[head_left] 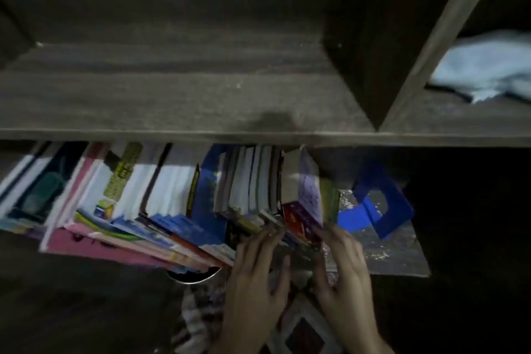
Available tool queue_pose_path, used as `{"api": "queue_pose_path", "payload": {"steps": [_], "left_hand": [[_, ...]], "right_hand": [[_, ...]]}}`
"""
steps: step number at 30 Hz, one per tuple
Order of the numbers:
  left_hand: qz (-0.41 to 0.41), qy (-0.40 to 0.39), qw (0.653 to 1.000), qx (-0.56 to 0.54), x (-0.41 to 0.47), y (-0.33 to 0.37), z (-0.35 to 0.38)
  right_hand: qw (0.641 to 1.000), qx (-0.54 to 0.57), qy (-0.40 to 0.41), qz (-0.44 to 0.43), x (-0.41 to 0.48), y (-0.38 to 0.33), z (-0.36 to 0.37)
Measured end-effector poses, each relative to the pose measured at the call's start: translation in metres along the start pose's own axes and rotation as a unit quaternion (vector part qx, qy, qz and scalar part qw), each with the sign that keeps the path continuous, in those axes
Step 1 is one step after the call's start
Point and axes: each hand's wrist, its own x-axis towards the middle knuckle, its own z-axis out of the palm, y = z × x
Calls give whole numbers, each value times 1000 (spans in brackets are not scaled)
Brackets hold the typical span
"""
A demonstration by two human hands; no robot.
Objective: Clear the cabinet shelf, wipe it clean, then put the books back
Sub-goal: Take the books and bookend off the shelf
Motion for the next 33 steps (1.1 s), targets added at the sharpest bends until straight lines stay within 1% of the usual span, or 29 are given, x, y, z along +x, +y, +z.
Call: {"api": "queue_pose_path", "payload": {"steps": [2,4,7,11,17,20,23,25,29,33], "left_hand": [[6,14,1000,4,-3,-15,17],[19,17,1000,3,-6,-34,36],[53,44,998,13,-11,-54,58],[68,69,995,26,-14,-70,76],[54,55,997,20,-18,-60,67],[45,61,997,33,-14,-47,54],[44,87,994,44,-5,-32,40],[21,96,992,75,1,-23,29],[-37,37,992,113,9,-12,18],[-65,-9,984,165,12,-14,22]], "right_hand": [[999,9,24,23,-6,17,19],[999,19,28,36,-10,35,38],[997,39,54,25,-15,58,63],[997,35,64,28,-16,74,81],[999,-3,29,28,-18,64,71],[997,-10,-8,78,-13,53,58],[995,-13,-16,100,-7,42,45],[992,-10,-46,117,-6,37,38],[984,-4,-112,142,-8,34,38],[981,-18,-114,154,-5,39,49]]}}
